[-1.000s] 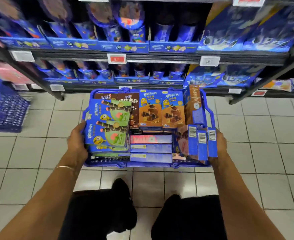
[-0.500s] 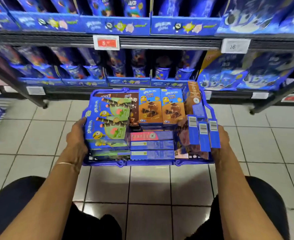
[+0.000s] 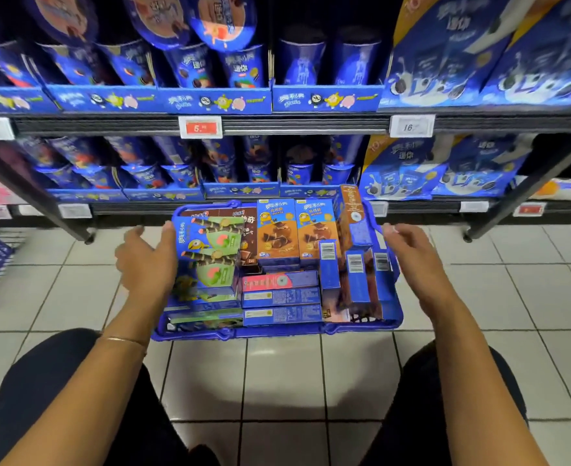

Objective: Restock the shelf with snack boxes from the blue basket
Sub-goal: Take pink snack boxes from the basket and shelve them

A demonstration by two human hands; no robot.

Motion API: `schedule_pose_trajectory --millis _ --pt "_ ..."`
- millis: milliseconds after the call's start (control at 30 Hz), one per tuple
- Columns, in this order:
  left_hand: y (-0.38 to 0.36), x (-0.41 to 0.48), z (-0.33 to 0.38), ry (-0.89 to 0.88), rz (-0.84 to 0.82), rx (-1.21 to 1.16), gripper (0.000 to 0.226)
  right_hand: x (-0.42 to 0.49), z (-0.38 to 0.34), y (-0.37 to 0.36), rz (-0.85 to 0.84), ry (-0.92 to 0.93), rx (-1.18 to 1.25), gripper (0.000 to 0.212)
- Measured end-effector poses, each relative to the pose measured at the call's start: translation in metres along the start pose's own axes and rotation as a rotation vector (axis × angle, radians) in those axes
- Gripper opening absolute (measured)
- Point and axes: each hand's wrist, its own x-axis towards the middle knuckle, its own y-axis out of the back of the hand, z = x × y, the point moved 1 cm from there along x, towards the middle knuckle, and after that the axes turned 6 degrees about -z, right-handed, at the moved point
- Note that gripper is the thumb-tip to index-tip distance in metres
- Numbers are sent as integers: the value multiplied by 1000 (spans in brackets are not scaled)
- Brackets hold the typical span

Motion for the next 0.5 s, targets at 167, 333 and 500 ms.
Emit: schedule_pose_trajectory --millis 167,333,500 --pt "-36 -83 19 -465 -169 112 52 -25 -11 -37 -117 53 -641 105" --pt "-80 -134 9 -720 -464 270 64 -34 5 -67 50 -101 -733 119" --pt "-105 -152 -2 -693 -592 180 73 -33 8 -87 141 -57 -694 100"
